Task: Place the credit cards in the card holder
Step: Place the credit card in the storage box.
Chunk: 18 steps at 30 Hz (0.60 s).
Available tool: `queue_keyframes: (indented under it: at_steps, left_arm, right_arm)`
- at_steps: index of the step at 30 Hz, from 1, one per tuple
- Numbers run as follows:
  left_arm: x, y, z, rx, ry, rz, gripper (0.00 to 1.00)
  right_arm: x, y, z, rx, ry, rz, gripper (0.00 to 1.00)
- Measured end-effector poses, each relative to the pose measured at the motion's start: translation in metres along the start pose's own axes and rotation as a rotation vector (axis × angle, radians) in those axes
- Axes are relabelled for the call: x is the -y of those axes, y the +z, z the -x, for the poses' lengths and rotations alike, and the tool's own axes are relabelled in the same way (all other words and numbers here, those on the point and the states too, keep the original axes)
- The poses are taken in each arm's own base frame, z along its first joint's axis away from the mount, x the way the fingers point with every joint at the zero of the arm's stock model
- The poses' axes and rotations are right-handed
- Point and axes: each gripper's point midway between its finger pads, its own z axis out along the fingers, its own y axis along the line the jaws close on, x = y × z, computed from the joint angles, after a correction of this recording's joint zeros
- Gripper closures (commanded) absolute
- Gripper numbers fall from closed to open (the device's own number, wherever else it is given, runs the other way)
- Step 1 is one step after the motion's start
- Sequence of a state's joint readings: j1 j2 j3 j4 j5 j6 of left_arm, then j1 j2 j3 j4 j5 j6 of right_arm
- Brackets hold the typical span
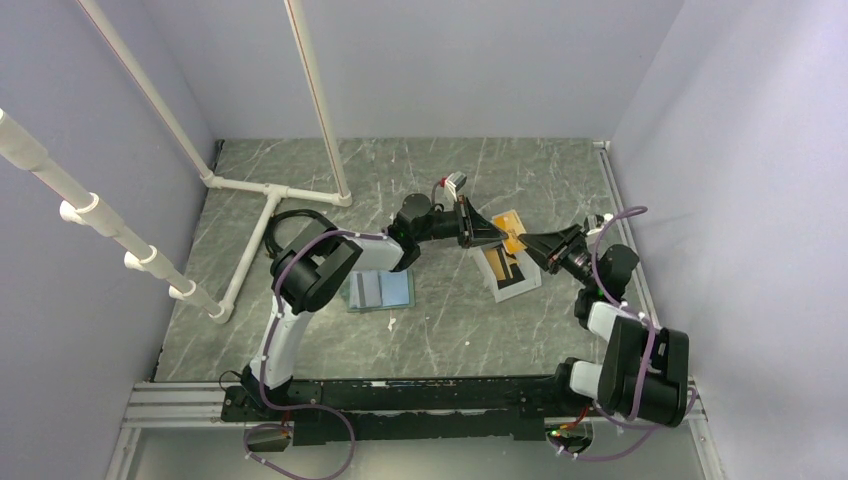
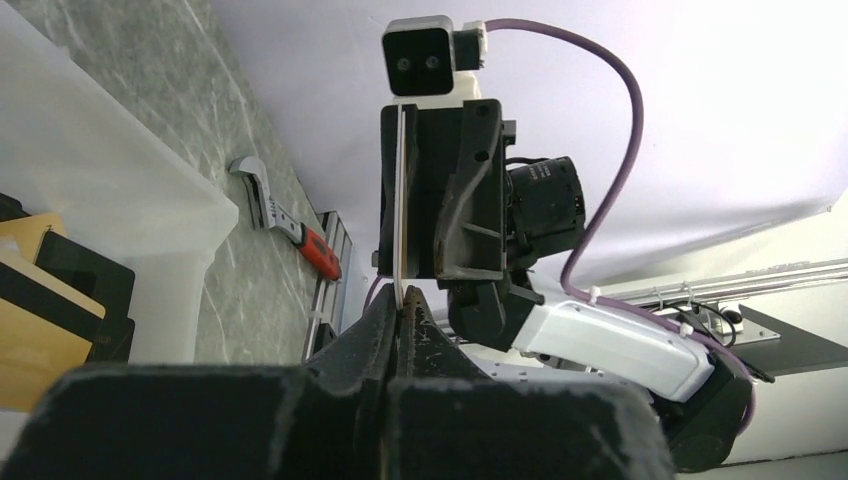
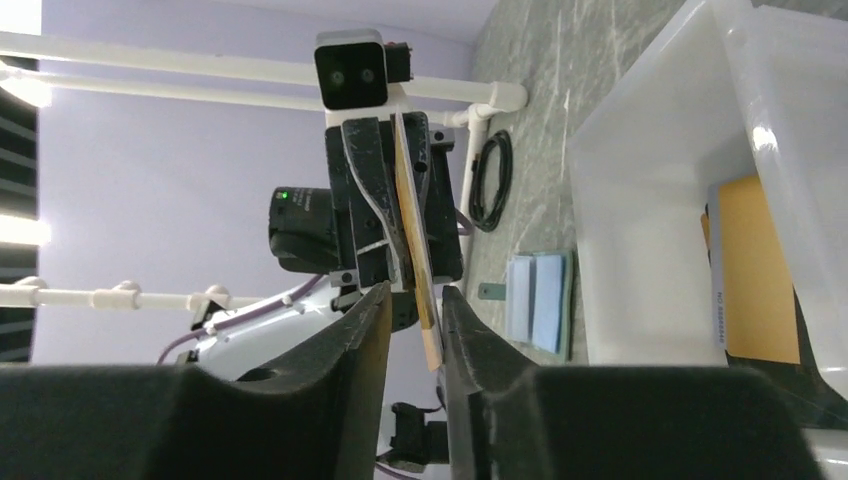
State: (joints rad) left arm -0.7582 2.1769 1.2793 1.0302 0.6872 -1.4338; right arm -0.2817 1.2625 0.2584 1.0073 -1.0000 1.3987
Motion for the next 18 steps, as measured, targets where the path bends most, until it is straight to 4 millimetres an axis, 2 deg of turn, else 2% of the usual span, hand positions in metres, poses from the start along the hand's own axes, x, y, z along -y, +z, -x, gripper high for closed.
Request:
queue_keyframes:
  at_steps: [2,4,6,9,15,18]
  left_arm:
    - [-0.001,-0.001,0.0,-0.002,-0.002,0.003,1.0]
    - [-0.002,-0.003,0.001,-0.01,-0.006,0.008,1.0]
    - [-0.005,-0.007,0.002,-0.024,-0.012,0.015,1.0]
    - [-0.008,-0.013,0.008,-0.033,-0.019,0.023,1.0]
    - [-0.011,-0.022,0.012,-0.054,-0.024,0.033,1.0]
    - [-0.014,-0.022,0.008,-0.073,-0.029,0.043,1.0]
  right_arm:
    - [0.004,-0.002,-0.003,-0.008,-0.033,-0.032,0.44]
    - [0.007,-0.003,-0.001,-0.016,-0.081,-0.079,0.37]
    - [0.005,-0.003,0.01,-0.02,-0.155,-0.129,0.39]
    - [0.005,-0.003,0.019,-0.045,-0.225,-0.167,0.46]
    - [0.03,-0.007,0.002,-0.14,-0.158,-0.206,0.48]
    - [0.029,-0.007,-0.005,-0.169,-0.148,-0.194,0.49]
